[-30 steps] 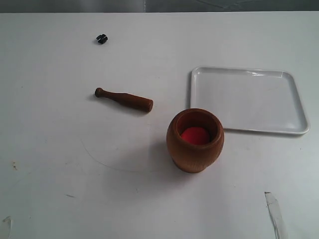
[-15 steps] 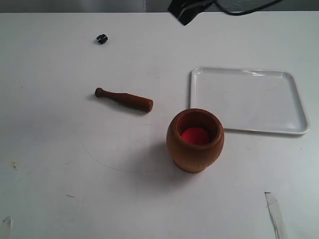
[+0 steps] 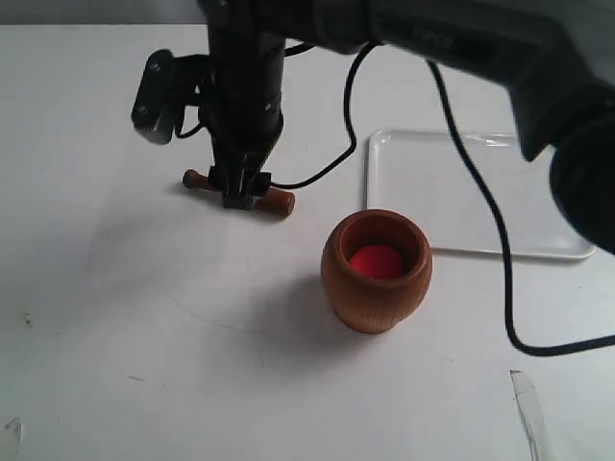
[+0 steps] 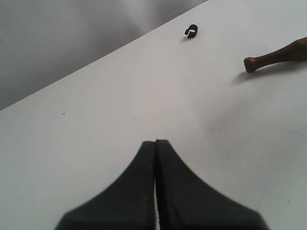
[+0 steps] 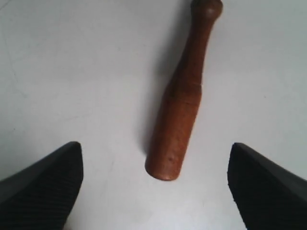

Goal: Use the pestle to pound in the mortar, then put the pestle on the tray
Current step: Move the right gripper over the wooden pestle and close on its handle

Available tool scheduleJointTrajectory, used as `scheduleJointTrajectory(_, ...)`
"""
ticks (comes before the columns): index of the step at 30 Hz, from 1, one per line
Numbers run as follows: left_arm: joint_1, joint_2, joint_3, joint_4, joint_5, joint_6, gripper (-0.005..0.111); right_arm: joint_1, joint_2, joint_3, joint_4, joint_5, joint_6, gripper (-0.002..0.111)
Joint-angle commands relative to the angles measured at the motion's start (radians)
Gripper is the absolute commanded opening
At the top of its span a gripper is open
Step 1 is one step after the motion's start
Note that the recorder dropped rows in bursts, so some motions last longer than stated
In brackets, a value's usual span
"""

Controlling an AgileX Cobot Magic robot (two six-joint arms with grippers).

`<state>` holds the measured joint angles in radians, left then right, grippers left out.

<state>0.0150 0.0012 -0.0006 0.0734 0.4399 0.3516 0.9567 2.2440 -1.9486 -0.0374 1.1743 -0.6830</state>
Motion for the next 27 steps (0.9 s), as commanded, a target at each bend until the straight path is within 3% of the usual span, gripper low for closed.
scheduleJointTrajectory(1,-0.008,-0.001,0.001,-0.007,-0.003,-0.008,0.000,0.010,0.032,-0.014,-0.012,-0.066,-0.020,0.075)
scheduleJointTrajectory(8,-0.008,-0.001,0.001,-0.007,-0.003,-0.008,0.000,0.008,0.098,-0.172,0.138,-0.071,-0.067,0.075)
scheduleJointTrajectory(15,-0.008,-0.001,0.001,-0.007,-0.003,-0.008,0.000,-0.002,0.223,-0.363,0.141,0.005,-0.002,0.072)
scheduleJointTrajectory(27,-0.008,-0.001,0.001,-0.007,-0.003,-0.008,0.000,-0.038,0.296,-0.391,0.076,0.012,0.065,0.065)
